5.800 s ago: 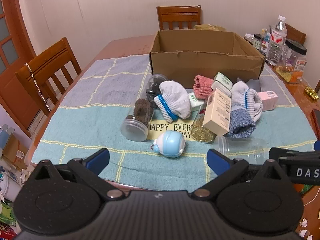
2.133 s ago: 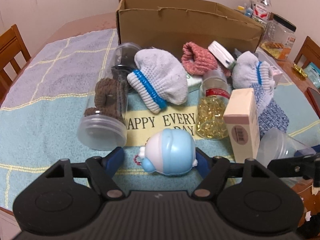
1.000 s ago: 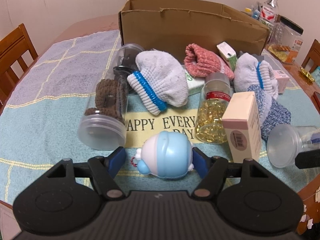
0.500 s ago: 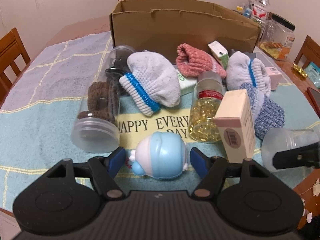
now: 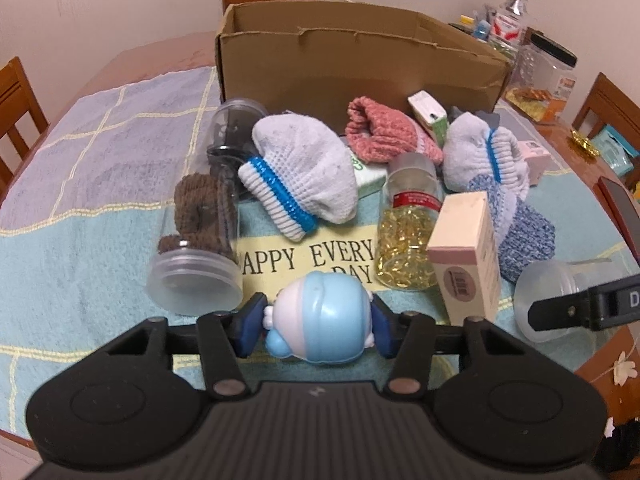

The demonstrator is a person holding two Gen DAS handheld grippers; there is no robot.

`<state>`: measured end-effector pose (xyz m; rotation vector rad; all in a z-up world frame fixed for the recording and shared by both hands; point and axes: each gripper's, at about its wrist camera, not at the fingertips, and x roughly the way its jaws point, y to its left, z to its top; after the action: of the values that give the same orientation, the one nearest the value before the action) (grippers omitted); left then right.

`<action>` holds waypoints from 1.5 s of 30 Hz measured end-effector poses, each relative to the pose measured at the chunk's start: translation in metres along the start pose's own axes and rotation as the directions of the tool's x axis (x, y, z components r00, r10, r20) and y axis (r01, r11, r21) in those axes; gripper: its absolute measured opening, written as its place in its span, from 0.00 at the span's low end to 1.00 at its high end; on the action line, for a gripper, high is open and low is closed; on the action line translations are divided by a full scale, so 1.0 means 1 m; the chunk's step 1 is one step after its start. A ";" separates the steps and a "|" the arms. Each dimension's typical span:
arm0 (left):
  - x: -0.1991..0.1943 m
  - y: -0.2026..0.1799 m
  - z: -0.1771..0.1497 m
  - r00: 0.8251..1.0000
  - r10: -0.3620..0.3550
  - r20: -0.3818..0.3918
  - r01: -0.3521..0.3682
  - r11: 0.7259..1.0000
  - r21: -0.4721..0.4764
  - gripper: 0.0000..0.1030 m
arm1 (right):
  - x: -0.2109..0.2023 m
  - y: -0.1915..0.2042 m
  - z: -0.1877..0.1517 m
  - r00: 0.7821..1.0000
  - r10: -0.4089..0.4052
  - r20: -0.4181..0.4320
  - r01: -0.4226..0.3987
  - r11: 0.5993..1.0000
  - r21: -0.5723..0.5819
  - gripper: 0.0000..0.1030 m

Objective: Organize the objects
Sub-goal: 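Carry the toy with the left tool into the cardboard box while the right tool drops the jar there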

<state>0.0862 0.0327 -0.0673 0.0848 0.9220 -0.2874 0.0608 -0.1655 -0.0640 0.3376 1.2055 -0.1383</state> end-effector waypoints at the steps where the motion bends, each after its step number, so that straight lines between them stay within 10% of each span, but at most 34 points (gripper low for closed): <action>1: -0.002 0.001 0.001 1.000 -0.007 -0.001 0.007 1.000 0.006 0.51 | -0.002 0.000 0.001 1.000 -0.007 0.001 0.007 1.000 -0.008 0.96; 19: -0.057 -0.003 0.043 0.998 -0.048 0.041 0.047 0.998 0.029 0.51 | -0.057 -0.002 0.034 0.990 0.060 0.128 -0.046 0.993 -0.109 0.96; 30: -0.077 0.000 0.137 0.985 0.039 0.168 -0.039 0.999 0.001 0.51 | -0.096 0.029 0.138 0.937 0.190 0.295 -0.101 0.951 -0.293 0.96; 42: 0.005 0.024 0.235 0.983 0.051 0.179 -0.061 0.997 0.050 0.53 | -0.030 0.078 0.243 0.951 0.146 0.273 -0.053 0.946 -0.320 0.96; 45: 0.021 0.028 0.237 0.985 0.062 0.162 -0.073 0.995 0.065 0.74 | -0.012 0.077 0.248 0.960 0.135 0.245 -0.058 0.953 -0.298 0.99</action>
<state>0.2898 0.0089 0.0576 0.1557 0.7484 -0.2601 0.2989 -0.1748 0.0394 0.1167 0.9265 0.0782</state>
